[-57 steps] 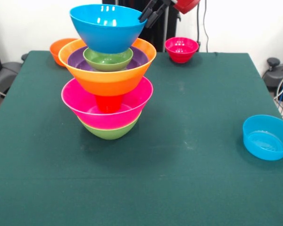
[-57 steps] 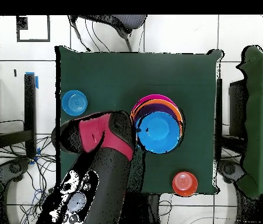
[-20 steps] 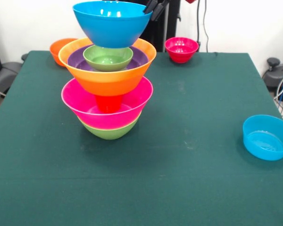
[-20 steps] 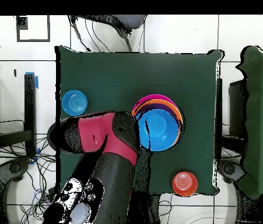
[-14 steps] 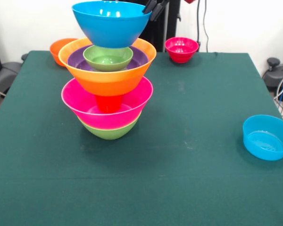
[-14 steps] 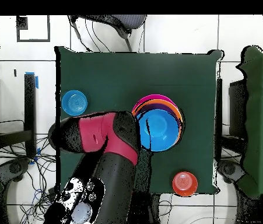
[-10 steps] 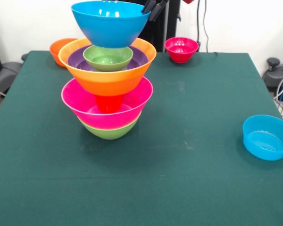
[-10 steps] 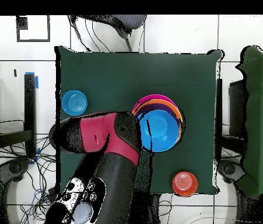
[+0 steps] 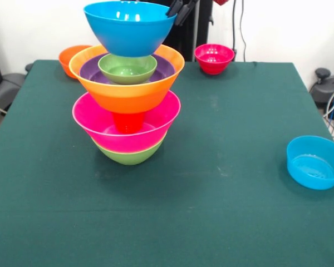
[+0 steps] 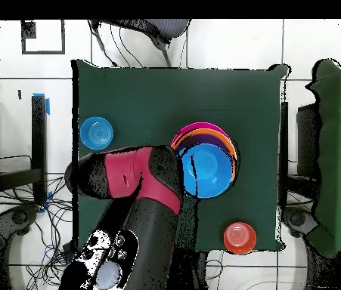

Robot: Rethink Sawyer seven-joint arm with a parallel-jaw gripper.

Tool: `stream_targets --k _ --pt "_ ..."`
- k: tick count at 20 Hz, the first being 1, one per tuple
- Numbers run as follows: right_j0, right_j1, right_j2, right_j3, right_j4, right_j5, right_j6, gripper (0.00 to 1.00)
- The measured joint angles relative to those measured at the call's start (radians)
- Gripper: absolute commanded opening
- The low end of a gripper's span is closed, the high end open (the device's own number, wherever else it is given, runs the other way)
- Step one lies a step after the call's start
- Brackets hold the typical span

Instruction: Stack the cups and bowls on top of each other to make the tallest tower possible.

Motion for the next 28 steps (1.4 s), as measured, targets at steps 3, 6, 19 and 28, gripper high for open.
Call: stream_targets --k 3,6,19,28 --pt "0.000 0.003 0.000 0.006 0.000 -0.007 0.000 0.00" --pt "-0.001 0.006 0.000 0.016 0.000 -0.015 0.000 0.00" --pt "-0.011 0.028 0.000 0.026 0.000 -0.046 0.000 0.00" --pt "-0.015 0.028 0.000 0.036 0.000 -0.047 0.000 0.00"
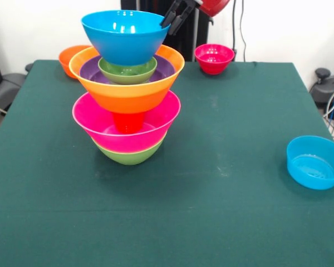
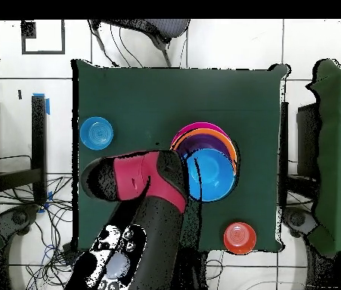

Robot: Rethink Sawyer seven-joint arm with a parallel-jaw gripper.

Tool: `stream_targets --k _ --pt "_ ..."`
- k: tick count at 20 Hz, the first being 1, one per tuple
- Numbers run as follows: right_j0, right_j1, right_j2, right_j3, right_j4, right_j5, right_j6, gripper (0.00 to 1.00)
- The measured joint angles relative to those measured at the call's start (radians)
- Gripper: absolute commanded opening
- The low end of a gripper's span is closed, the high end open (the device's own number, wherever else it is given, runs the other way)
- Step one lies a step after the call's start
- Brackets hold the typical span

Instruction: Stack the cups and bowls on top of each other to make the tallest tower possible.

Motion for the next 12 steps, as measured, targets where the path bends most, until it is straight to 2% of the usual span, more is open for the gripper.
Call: stream_targets --k 12 --pt "-0.014 0.000 0.000 0.012 0.000 0.000 0.000 0.00"
